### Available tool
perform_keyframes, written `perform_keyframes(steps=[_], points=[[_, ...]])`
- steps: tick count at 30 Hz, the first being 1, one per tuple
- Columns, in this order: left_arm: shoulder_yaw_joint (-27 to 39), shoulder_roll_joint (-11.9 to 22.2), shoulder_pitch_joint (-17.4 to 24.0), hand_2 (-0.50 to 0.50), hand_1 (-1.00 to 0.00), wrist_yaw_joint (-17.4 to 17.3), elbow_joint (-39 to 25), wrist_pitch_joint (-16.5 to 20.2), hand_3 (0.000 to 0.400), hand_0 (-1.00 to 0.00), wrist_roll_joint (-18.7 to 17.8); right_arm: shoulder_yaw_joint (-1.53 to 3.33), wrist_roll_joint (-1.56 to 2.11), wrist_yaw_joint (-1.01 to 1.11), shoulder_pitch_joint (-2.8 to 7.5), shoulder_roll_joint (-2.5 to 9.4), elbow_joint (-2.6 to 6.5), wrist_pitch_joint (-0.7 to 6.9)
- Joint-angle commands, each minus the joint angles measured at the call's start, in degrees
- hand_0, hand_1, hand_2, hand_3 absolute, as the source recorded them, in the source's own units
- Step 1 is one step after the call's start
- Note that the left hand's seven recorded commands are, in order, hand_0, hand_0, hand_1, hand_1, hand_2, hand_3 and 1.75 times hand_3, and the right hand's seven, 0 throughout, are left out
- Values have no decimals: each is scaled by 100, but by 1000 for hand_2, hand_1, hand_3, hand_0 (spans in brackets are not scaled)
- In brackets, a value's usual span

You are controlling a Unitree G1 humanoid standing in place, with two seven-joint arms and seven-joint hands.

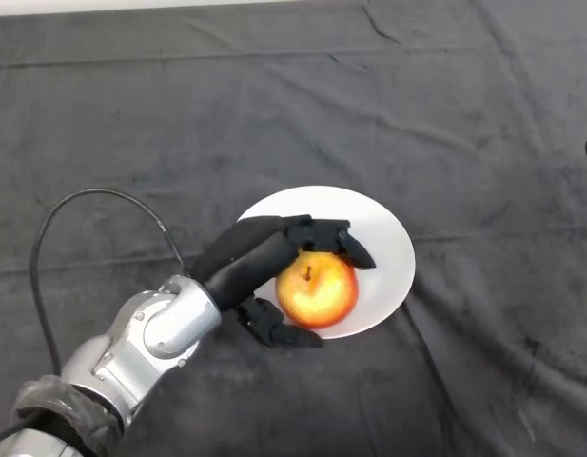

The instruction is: Move the apple to the plate

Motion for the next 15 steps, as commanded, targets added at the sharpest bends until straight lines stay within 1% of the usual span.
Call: perform_keyframes(steps=[1,7,11,15], points=[[-149,83,-242,0,0,-118,113,136,0,0,-159,-35,82,-38,-73,-120,-109,2],[-135,164,-217,0,0,-233,-334,374,0,0,-215,-36,82,-35,-74,-121,-105,0],[-136,214,-157,0,0,-183,-531,381,0,0,-185,-35,82,-34,-74,-121,-105,-1],[-145,237,-129,0,0,-107,-597,343,0,0,-144,-35,81,-33,-74,-120,-105,-2]])
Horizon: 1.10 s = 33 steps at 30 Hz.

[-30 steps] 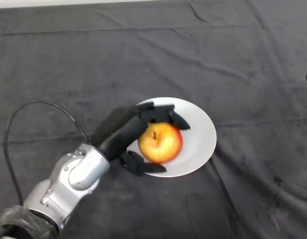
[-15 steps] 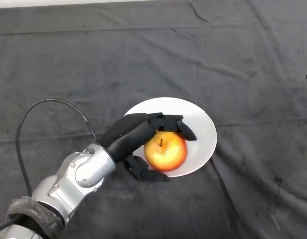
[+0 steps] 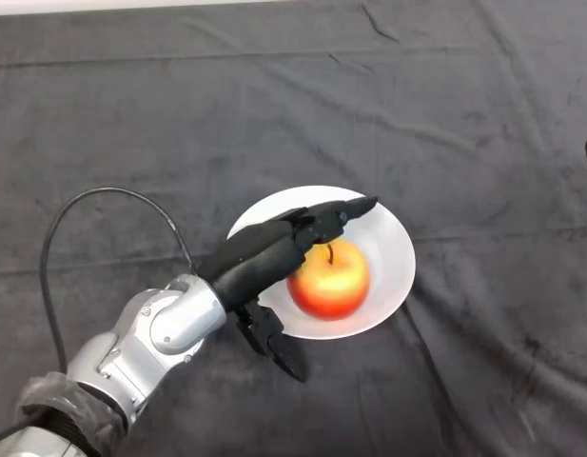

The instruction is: Move the apple to the plate

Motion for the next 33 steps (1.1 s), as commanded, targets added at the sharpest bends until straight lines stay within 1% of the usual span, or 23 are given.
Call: perform_keyframes(steps=[1,10,13,14,15,18,19,21,23,24,28,33], points=[[-148,228,-122,0,0,74,-215,-19,0,0,-78,-35,81,-33,-74,-120,-105,-2],[-168,237,-124,0,0,174,-206,-52,0,0,-35,-35,79,-33,-74,-120,-106,-3],[-162,253,-135,0,0,163,-212,-47,0,0,-54,-35,79,-32,-74,-120,-106,-3],[-121,316,-163,0,0,93,-206,-80,0,0,-124,-35,79,-32,-74,-120,-106,-4],[-31,452,-187,0,0,-17,-207,-156,0,0,-252,-34,79,-32,-74,-120,-106,-4],[478,1094,-197,0,0,-326,-251,-449,0,0,-798,-34,79,-32,-74,-120,-105,-4],[673,1292,-194,0,0,-371,-229,-542,0,0,-971,-34,78,-32,-74,-121,-105,-4],[1011,1564,-191,0,0,-349,-120,-703,0,0,-1214,-35,78,-31,-74,-121,-104,-4],[1288,1691,-201,0,0,-182,49,-831,0,0,-1321,-35,78,-31,-75,-122,-102,-4],[1430,1710,-215,0,0,-26,158,-888,0,0,-1331,-35,78,-31,-76,-122,-101,-4],[1807,1667,-292,0,0,536,463,-994,0,0,-1281,-36,78,-30,-77,-124,-97,-4],[2252,1665,-380,0,0,1124,823,-1182,0,0,-1298,-37,79,-28,-80,-127,-90,-5]])
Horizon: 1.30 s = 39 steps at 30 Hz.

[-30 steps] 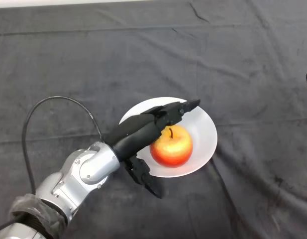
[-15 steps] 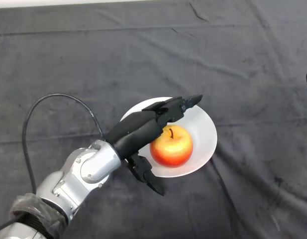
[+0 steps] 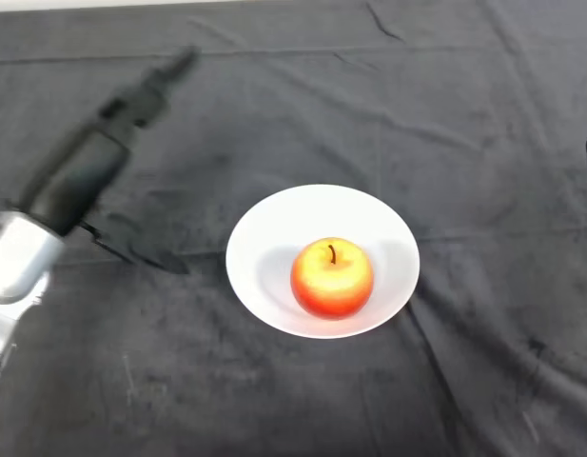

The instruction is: Move the apple to the plate

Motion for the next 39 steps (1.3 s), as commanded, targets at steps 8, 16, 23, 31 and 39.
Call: perform_keyframes(steps=[8,16,23,31,39], points=[[804,283,-437,0,0,848,669,-454,0,0,-156,-49,80,-25,-82,-124,-76,-6],[1367,446,-473,0,0,1437,1210,-660,0,0,-292,-54,81,-19,-90,-131,-57,-8],[1790,598,-459,0,0,1839,1638,-706,0,0,-444,-58,82,-12,-97,-138,-39,-10],[2301,821,-269,0,0,2170,2047,-658,0,0,-744,-63,82,-5,-105,-145,-19,-12],[2758,979,-101,0,0,2517,2374,-373,0,0,-1046,-68,82,2,-112,-151,-2,-15]])
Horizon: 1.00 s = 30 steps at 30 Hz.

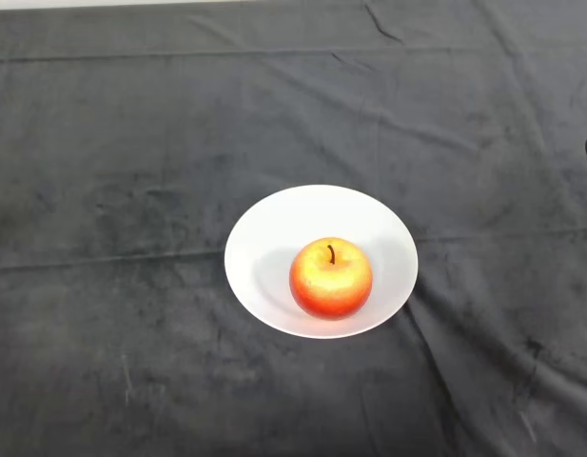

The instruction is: Move the apple to the plate

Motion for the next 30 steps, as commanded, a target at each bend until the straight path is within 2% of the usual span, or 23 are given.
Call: perform_keyframes(steps=[1,15,22,30], points=[[189,452,73,0,0,130,267,133,0,0,-147,-59,82,3,-112,-150,0,-15],[912,373,146,0,0,690,575,940,0,0,-808,-65,80,12,-121,-157,22,-20],[1017,375,68,0,0,806,573,1295,0,0,-923,-67,78,16,-123,-159,28,-22],[1003,354,48,0,0,856,499,1476,0,0,-918,-69,76,19,-124,-160,32,-23]])
